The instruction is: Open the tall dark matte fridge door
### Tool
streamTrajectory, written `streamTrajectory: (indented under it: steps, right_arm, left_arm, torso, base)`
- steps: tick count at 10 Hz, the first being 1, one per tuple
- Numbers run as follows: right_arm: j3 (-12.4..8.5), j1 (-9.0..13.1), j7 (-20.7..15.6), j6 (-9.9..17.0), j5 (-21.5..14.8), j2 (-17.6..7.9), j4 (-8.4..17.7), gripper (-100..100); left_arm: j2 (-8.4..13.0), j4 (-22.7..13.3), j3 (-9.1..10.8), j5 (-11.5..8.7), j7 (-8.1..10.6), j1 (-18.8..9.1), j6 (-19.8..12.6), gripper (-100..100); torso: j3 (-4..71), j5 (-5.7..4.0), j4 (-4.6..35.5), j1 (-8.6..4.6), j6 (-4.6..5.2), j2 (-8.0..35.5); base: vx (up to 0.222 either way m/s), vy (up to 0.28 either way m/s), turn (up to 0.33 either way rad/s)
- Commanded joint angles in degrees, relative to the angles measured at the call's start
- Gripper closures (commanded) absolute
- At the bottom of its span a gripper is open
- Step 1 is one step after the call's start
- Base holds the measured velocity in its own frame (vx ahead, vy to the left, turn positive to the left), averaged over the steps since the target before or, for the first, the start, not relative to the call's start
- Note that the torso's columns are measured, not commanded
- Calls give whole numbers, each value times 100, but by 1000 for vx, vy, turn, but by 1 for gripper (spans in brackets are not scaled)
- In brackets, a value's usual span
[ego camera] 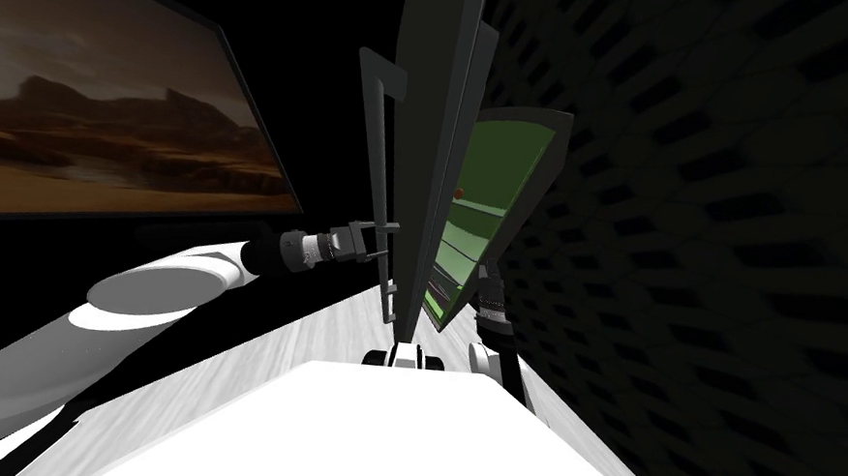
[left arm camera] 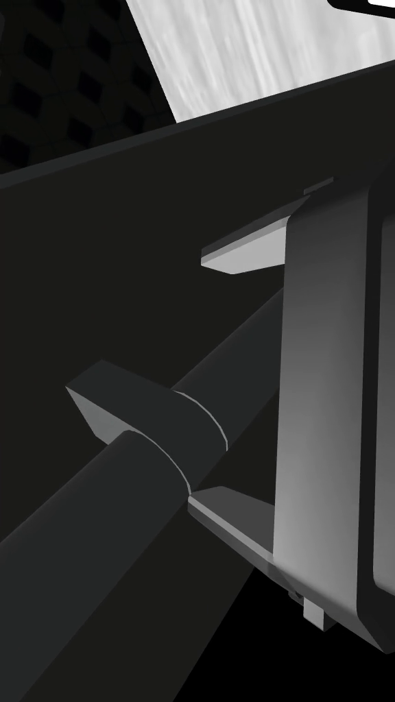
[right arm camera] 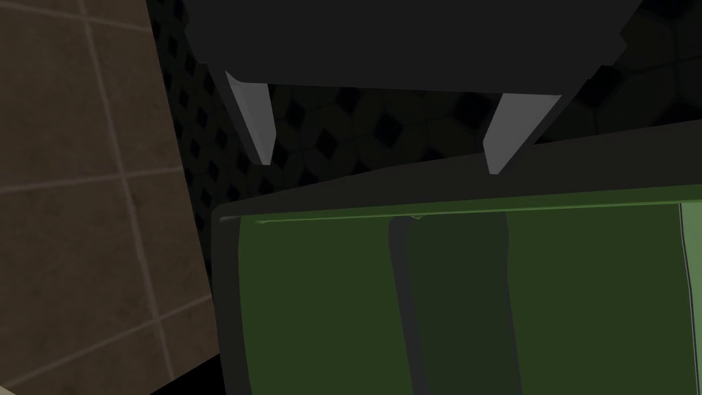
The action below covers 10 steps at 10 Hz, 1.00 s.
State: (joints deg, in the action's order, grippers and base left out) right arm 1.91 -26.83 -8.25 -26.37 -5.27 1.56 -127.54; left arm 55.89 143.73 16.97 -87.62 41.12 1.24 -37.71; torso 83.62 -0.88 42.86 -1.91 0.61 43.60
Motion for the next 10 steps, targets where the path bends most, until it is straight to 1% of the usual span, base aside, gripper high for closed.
streamTrajectory:
  steps: [1, 3, 7, 8, 9, 10]
  right_arm:
    - [-1, 0, 0, 0, 0, -1, 0, 0]
    - [0, 0, 0, 0, 0, 0, 0, 0]
    - [0, 0, 0, 0, 0, 0, 0, 0]
    - [0, 0, 0, 0, 0, 0, 0, 0]
    - [1, 0, 0, 0, 0, 1, 0, 0]
    - [-2, 2, 0, 0, 0, -2, 0, 0]
  left_arm:
    - [19, 181, 29, -40, -57, -76, 31, 100]
    - [21, 207, 33, -46, -65, -87, 35, 100]
    - [27, 259, 41, -57, -81, -109, 44, 100]
    - [17, 123, 56, 31, -26, -47, 35, 100]
    - [-273, -219, -220, 335, 23, -315, -24, 100]
    - [-341, -267, -372, 335, 23, -441, -24, 100]
  torso:
    - [3, -5, 11, 3, 8, 3]
    - [-10, -3, 21, -5, -11, 21]
    - [-17, -21, 32, -33, 3, 35]
    - [-17, -23, 32, -35, 7, 36]
    - [-12, -6, 21, -9, -11, 25]
    - [14, 24, 5, 90, -9, -12]
  base:
    - [-13, 77, -55]
    - [-4, 28, 7]
    - [-1, 5, -9]
    - [1, 20, 5]
    - [-16, 230, -71]
    - [-24, 295, -52]
